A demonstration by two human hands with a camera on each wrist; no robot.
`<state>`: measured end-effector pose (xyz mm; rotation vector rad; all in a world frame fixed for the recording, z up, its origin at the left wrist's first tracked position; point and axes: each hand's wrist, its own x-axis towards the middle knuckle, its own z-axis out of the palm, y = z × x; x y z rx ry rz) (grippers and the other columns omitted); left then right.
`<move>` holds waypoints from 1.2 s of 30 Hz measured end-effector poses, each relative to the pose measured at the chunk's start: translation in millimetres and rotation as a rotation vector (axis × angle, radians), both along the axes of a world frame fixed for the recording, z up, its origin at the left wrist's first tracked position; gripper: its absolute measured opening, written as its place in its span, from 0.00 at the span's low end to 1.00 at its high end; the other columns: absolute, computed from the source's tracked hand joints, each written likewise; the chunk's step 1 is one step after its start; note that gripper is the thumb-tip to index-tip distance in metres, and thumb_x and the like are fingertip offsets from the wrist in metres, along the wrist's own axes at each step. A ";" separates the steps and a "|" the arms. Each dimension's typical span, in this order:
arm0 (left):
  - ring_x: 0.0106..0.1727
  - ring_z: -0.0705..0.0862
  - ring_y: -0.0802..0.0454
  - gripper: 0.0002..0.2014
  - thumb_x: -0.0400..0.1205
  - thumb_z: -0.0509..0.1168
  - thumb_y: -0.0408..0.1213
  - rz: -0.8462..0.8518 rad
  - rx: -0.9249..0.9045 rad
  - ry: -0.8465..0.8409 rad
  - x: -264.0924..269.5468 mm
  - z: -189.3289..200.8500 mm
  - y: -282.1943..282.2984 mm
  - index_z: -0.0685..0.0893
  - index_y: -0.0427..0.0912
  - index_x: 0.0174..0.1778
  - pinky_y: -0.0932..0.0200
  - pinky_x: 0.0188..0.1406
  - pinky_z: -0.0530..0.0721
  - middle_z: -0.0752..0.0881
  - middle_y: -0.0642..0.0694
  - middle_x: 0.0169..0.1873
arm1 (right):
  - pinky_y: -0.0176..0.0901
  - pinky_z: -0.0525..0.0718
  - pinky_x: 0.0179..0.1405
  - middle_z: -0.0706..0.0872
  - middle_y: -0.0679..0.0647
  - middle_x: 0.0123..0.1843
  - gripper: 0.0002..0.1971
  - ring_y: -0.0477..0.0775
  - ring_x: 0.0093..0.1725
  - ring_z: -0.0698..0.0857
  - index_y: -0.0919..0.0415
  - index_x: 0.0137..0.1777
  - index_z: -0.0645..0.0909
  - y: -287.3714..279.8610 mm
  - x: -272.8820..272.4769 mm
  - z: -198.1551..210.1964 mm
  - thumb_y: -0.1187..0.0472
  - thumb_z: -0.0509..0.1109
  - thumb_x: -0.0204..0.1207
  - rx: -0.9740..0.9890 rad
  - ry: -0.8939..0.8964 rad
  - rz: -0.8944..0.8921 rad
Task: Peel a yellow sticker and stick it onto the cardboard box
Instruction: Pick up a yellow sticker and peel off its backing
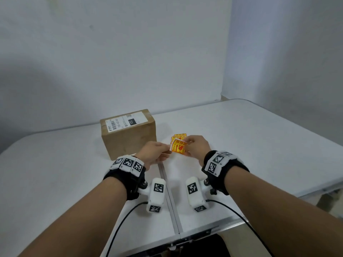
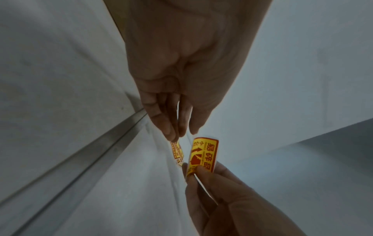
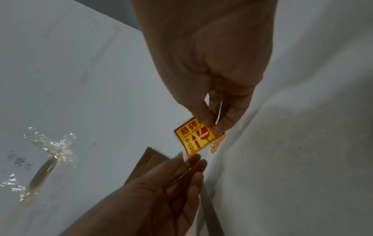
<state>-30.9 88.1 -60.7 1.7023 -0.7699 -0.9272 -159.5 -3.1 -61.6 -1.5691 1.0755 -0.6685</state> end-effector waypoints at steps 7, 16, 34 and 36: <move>0.38 0.79 0.59 0.11 0.83 0.63 0.36 0.065 -0.150 -0.155 -3.7 5.7 16.8 0.86 0.35 0.55 0.71 0.36 0.79 0.84 0.47 0.39 | 0.53 0.89 0.54 0.82 0.60 0.53 0.19 0.63 0.54 0.87 0.56 0.34 0.80 22.7 2.7 7.2 0.81 0.62 0.73 0.013 -0.051 0.055; 0.38 0.83 0.55 0.11 0.81 0.66 0.38 0.089 -0.195 -0.168 0.5 9.4 32.5 0.88 0.35 0.51 0.65 0.43 0.85 0.87 0.44 0.40 | 0.46 0.89 0.52 0.83 0.59 0.50 0.15 0.56 0.47 0.84 0.65 0.57 0.84 36.2 11.0 9.0 0.77 0.62 0.75 -0.008 -0.033 0.076; 0.35 0.85 0.50 0.04 0.80 0.67 0.29 0.201 -0.189 0.125 6.2 -4.0 33.7 0.86 0.32 0.42 0.65 0.44 0.89 0.87 0.35 0.40 | 0.40 0.76 0.51 0.78 0.48 0.48 0.15 0.51 0.52 0.76 0.57 0.46 0.86 42.9 17.3 14.2 0.75 0.65 0.68 -0.596 0.029 0.073; 0.33 0.86 0.53 0.04 0.80 0.67 0.28 0.205 -0.205 0.146 4.4 -5.1 32.9 0.85 0.31 0.42 0.66 0.42 0.89 0.87 0.37 0.38 | 0.28 0.73 0.43 0.84 0.48 0.41 0.12 0.49 0.45 0.81 0.58 0.41 0.88 45.7 18.8 16.4 0.72 0.66 0.69 -0.563 0.063 0.189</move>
